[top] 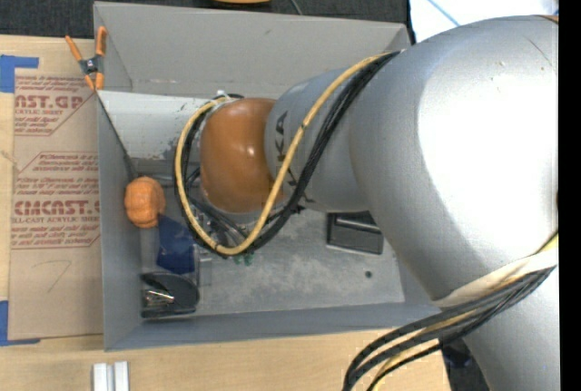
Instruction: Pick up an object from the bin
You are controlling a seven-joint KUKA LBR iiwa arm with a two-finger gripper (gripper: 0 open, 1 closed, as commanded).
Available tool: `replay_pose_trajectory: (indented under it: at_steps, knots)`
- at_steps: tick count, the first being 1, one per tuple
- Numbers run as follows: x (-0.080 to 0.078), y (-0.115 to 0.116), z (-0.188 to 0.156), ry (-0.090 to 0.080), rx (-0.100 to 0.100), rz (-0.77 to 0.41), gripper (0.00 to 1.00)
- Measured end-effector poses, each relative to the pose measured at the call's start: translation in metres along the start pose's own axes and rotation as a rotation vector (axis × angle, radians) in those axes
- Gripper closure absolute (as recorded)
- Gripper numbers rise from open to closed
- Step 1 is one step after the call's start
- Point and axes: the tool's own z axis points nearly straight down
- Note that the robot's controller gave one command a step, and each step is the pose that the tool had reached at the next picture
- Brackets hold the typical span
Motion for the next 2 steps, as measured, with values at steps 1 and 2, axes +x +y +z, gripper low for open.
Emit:
replay_pose_trajectory:
  at_steps: [1,2]
  knots:
    - [0.000,0.000,0.000,0.000,0.000,0.000,1.00]
    - [0.000,0.000,-0.013,0.001,0.000,0.000,1.00]
